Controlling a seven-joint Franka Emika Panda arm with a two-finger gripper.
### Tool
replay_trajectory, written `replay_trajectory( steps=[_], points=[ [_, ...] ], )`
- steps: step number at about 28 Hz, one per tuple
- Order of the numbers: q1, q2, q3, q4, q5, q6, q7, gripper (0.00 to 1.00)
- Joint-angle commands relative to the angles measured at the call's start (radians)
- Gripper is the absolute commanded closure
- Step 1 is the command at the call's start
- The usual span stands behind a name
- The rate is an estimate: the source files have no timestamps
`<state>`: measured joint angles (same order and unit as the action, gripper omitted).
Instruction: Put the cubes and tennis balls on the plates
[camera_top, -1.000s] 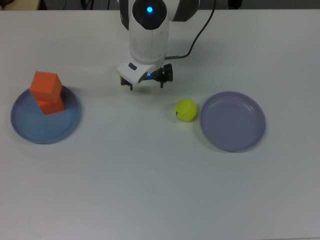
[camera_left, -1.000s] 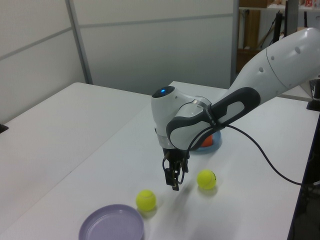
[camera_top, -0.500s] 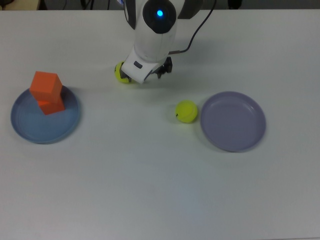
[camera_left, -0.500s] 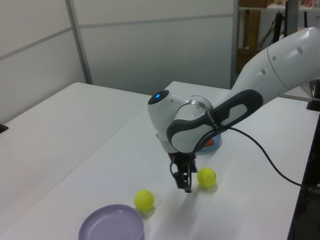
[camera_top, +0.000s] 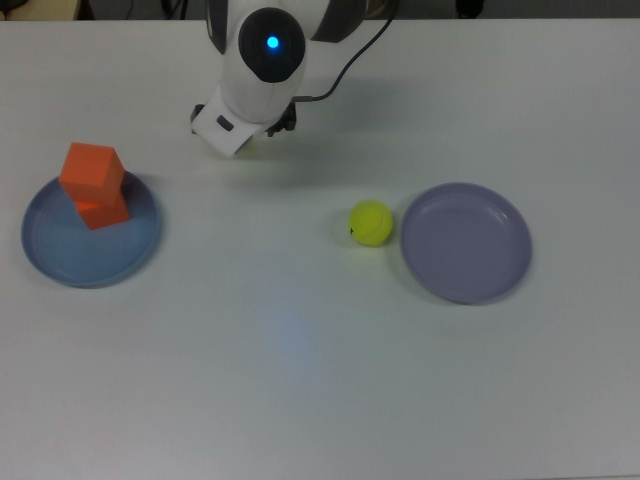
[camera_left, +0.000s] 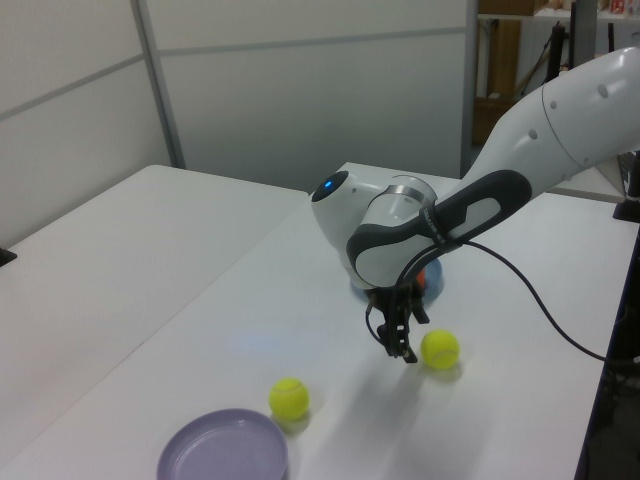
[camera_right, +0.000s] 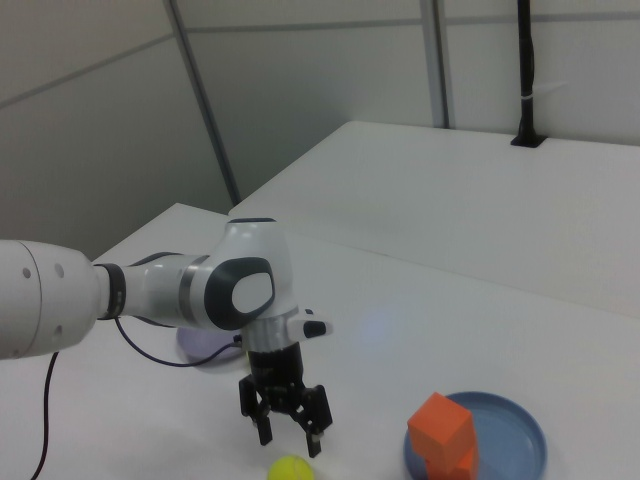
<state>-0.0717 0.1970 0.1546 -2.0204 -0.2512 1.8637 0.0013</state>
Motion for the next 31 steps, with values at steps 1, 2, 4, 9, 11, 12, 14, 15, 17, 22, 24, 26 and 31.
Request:
replay_trajectory(
  steps=[1,2,4,9,11,12,14,15,17,22,24,26,31],
  points=[
    [-0.025,-0.011,0.000,-0.044,-0.048,-0.017,-0.018,0.00],
    [-0.030,-0.011,0.000,-0.053,-0.052,-0.017,-0.018,0.00],
    [-0.036,-0.016,0.000,-0.093,-0.068,-0.017,-0.020,0.00],
    [-0.051,-0.021,0.000,-0.162,-0.094,-0.015,-0.020,0.12],
    [-0.062,-0.034,0.000,-0.185,-0.097,-0.017,-0.024,0.21],
    [-0.069,-0.050,0.000,-0.198,-0.100,-0.017,-0.027,0.27],
    [-0.108,-0.083,0.000,-0.221,-0.106,-0.017,-0.056,0.55],
    [-0.117,-0.091,0.000,-0.221,-0.105,-0.017,-0.072,0.63],
    [-0.126,-0.100,0.000,-0.219,-0.103,-0.020,-0.089,0.74],
    [-0.119,-0.113,0.002,-0.212,-0.102,-0.057,-0.092,0.92],
    [-0.111,-0.113,0.011,-0.190,-0.092,-0.070,-0.090,0.93],
    [-0.094,-0.113,0.016,-0.144,-0.079,-0.084,-0.089,0.93],
    [-0.002,-0.082,0.020,0.112,0.071,-0.107,-0.075,0.92]
  ],
)
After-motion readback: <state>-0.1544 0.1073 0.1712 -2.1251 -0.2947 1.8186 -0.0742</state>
